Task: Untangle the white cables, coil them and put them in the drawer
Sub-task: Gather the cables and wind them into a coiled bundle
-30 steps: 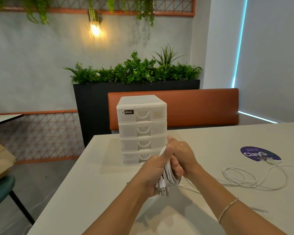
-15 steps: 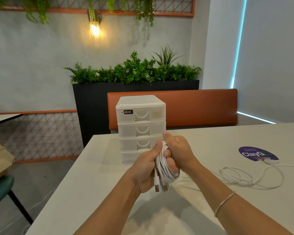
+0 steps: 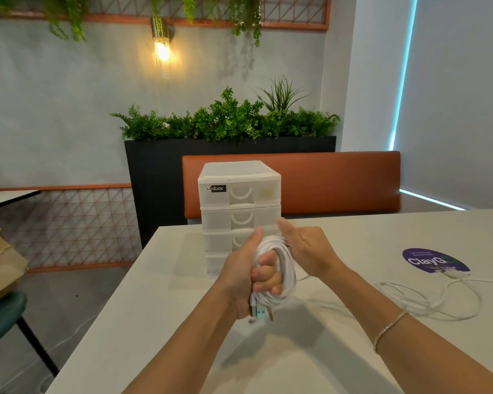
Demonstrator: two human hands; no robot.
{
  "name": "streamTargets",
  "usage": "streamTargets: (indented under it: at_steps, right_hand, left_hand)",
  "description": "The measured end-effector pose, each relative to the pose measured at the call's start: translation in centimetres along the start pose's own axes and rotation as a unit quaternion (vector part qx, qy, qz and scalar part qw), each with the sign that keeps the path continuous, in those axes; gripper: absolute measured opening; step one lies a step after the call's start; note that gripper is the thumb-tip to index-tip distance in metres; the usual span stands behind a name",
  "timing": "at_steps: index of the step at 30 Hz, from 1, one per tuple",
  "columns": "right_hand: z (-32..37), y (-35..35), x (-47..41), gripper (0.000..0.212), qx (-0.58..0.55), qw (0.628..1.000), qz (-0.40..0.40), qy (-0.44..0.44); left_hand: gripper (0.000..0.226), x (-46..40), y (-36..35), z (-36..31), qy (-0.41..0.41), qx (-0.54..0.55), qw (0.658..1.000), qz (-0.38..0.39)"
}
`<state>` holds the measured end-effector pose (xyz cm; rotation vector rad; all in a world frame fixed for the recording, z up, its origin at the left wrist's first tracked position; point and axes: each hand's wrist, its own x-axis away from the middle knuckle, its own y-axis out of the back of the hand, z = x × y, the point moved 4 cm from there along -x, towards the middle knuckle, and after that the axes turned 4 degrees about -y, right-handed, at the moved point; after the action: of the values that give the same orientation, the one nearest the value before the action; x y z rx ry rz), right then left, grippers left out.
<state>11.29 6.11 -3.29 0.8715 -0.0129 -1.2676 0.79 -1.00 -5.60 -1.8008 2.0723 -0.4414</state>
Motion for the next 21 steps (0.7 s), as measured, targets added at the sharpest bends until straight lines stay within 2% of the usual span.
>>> streamTargets:
  at_steps: [4,6,8,9,11,14,16,19,20,21]
  right_hand:
    - [-4.1,3.0,1.1,0.084,0.151,0.988,0.030,-0.025]
    - [-6.4,5.2,1.5,0.106,0.261,0.963,0.055,-0.029]
    - [-8.6,7.4,1.5,0.122,0.377,0.923,0.064,-0.035]
    - [-9.6,8.6,1.6,0.117,0.422,0.903,0.066,-0.045]
    - [-11.1,11.0,1.5,0.087,0.464,0.881,0.037,-0.082]
    - [-13.2,14.0,1.5,0.075,0.471,0.863,0.010,-0.184]
    - [-14.3,15.0,1.2,0.066,0.463,0.859,0.008,-0.220]
    - [-15.0,14.5,0.5,0.052,0.503,0.823,0.028,-0.263]
    - [-14.6,13.9,0.4,0.044,0.526,0.807,0.026,-0.265]
    - [-13.9,12.9,0.3,0.038,0.534,0.808,0.014,-0.247]
  left_hand:
    - [0.066,0.3,1.0,-1.7,-0.031,0.001,0.999,-0.014]
    - [0.065,0.3,1.5,-2.0,-0.033,-0.006,0.999,-0.028]
    - [0.065,0.2,1.9,-2.0,-0.036,-0.020,0.999,-0.035]
    - [0.066,0.2,1.9,-1.9,-0.033,-0.032,0.998,-0.037]
    - [0.066,0.2,1.8,-1.7,-0.031,-0.054,0.997,-0.037]
    - [0.066,0.2,1.9,-1.6,-0.031,-0.067,0.996,-0.041]
    - [0.066,0.1,1.9,-1.6,-0.029,-0.079,0.996,-0.036]
    - [0.067,-0.1,2.0,-1.5,-0.023,-0.093,0.995,-0.038]
    - [0.067,-0.1,2.1,-1.5,-0.023,-0.096,0.994,-0.040]
    - [0.066,-0.1,2.3,-1.4,-0.020,-0.094,0.995,-0.041]
